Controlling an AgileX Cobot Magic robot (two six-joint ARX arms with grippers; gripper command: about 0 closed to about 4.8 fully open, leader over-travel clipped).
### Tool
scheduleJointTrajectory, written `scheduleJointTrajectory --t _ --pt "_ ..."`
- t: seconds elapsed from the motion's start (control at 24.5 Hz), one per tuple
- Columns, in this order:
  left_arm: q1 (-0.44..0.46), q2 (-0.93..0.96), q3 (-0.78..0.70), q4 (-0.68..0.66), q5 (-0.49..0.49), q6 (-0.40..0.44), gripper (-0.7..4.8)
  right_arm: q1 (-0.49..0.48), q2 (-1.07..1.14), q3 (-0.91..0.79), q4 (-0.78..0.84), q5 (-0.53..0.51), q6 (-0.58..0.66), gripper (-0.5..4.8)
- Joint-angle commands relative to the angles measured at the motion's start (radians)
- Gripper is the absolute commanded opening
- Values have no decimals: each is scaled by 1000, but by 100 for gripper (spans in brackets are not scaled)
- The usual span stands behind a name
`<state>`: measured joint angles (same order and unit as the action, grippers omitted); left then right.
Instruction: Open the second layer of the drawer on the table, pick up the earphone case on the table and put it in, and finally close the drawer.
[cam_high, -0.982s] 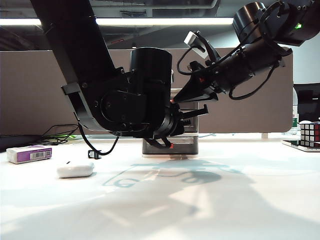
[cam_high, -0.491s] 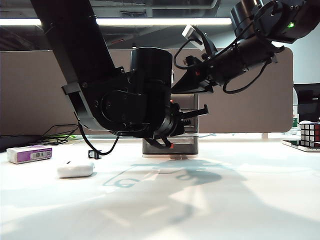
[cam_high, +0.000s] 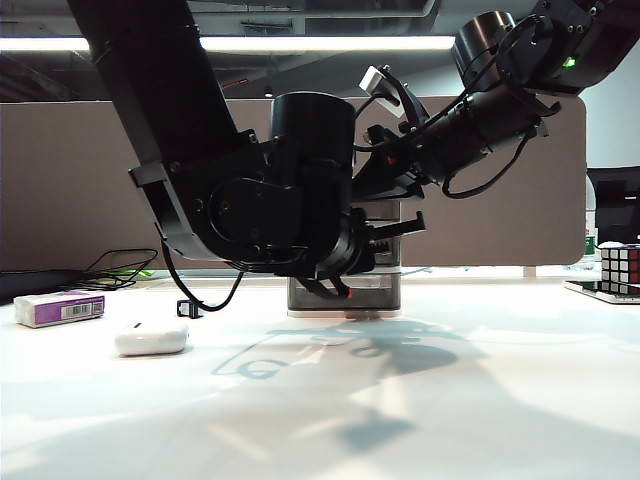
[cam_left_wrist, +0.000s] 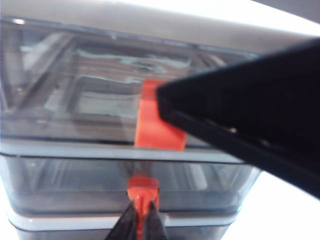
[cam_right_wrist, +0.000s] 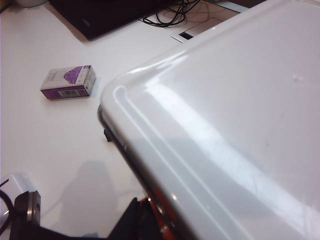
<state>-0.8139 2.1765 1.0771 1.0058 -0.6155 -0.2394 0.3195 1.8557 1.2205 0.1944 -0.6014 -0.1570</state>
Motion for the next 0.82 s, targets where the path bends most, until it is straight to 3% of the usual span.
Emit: scheduleJointTrajectory --t 0.04,0.37,0.82 --pt "-17 -11 -26 -31 3 3 -6 1 -6 6 11 0 1 -5" --pt "-21 -92 -134 -30 -9 -45 -6 1 -5 6 12 0 1 -5" --pt "-122 -147 -178 -122 -39 -50 -6 1 -5 6 12 1 7 -5"
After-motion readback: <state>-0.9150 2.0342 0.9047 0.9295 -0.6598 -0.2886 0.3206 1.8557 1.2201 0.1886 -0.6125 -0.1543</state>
